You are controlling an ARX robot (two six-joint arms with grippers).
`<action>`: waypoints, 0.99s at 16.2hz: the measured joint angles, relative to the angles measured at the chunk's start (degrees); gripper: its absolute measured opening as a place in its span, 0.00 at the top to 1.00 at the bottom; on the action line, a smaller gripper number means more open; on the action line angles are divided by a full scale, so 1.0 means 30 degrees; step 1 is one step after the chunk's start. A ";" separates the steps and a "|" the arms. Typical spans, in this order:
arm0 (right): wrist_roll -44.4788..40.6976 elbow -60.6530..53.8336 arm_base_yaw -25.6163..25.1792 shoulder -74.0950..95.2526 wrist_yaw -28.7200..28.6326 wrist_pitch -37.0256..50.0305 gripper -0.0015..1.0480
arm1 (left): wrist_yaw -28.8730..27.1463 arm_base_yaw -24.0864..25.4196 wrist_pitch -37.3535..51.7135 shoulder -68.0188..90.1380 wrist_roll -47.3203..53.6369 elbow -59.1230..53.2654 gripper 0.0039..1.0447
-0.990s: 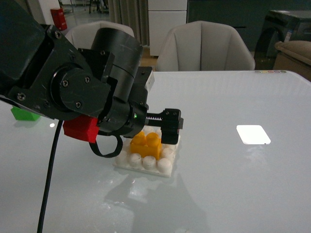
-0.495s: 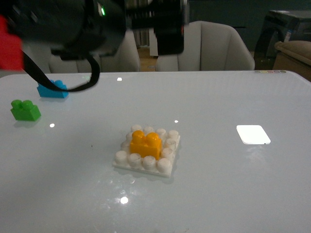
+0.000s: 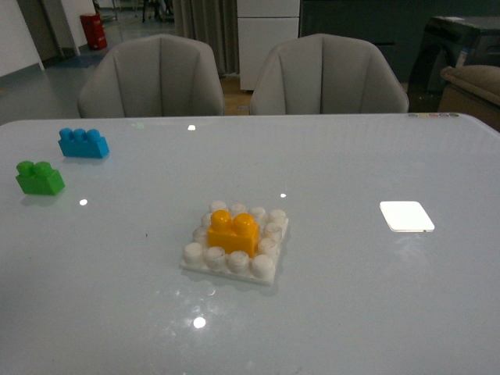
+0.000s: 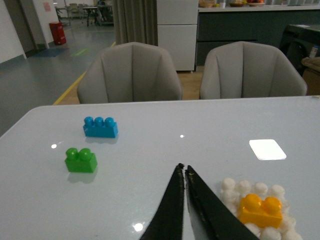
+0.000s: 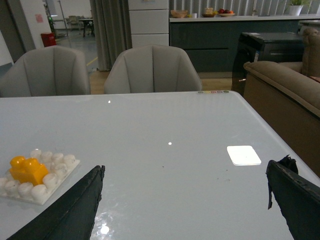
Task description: Insert yellow block into base center
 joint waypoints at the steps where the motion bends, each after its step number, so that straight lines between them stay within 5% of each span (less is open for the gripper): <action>1: 0.0000 0.0000 0.0000 0.0000 -0.0007 0.0000 0.06 | 0.0408 0.0568 0.0007 -0.0940 0.0051 -0.0721 0.98; 10: 0.0000 0.0000 0.0000 0.0000 -0.0007 0.0007 0.06 | 0.4503 0.4459 -0.2652 -0.7125 0.0073 -0.4262 0.99; 16: -0.0007 0.0000 0.0000 0.0000 -0.0015 0.0000 0.06 | 0.4648 0.4830 -0.3534 -0.8444 0.0066 -0.4590 0.99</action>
